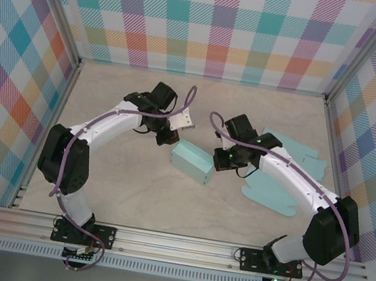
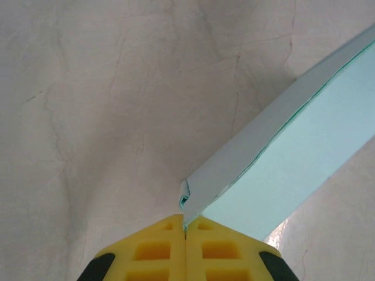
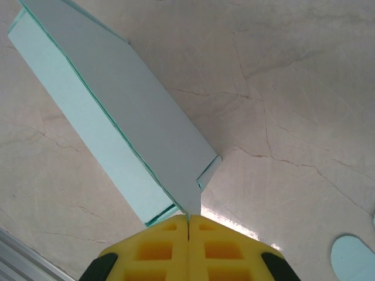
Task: Fold the paper box
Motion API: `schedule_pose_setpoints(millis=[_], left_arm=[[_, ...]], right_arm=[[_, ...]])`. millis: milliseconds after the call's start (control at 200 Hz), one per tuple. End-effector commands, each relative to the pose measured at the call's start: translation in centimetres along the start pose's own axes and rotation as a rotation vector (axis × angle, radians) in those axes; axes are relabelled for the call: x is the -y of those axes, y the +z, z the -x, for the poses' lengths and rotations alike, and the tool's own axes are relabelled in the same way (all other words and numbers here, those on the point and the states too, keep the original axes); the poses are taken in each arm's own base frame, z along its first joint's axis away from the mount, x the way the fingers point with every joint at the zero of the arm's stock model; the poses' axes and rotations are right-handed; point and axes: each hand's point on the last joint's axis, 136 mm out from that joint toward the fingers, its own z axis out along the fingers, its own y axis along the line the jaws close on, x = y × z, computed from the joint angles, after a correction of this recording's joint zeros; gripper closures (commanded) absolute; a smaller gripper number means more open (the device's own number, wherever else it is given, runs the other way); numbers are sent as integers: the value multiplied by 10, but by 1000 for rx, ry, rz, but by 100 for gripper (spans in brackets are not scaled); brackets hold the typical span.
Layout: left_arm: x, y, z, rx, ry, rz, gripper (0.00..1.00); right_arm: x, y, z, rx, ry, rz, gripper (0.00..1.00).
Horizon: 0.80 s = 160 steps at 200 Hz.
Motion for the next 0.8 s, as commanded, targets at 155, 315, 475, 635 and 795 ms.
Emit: schedule_pose_setpoints(millis=[155, 315, 475, 635, 795], left_arm=[[-3, -18, 14, 69, -258, 159, 100], [-4, -24, 15, 113, -397, 264, 100], [-9, -28, 11, 124, -518, 393, 100], [-7, -25, 12, 164, -588, 426, 100], [-12, -23, 14, 181, -639, 447, 100]], right_arm=[[1, 0, 25, 82, 54, -25, 98], [4, 1, 43, 139, 87, -50, 99], [5, 2, 63, 199, 111, -68, 100], [-4, 0, 80, 261, 108, -42, 100], [-1, 4, 87, 272, 105, -71, 97]])
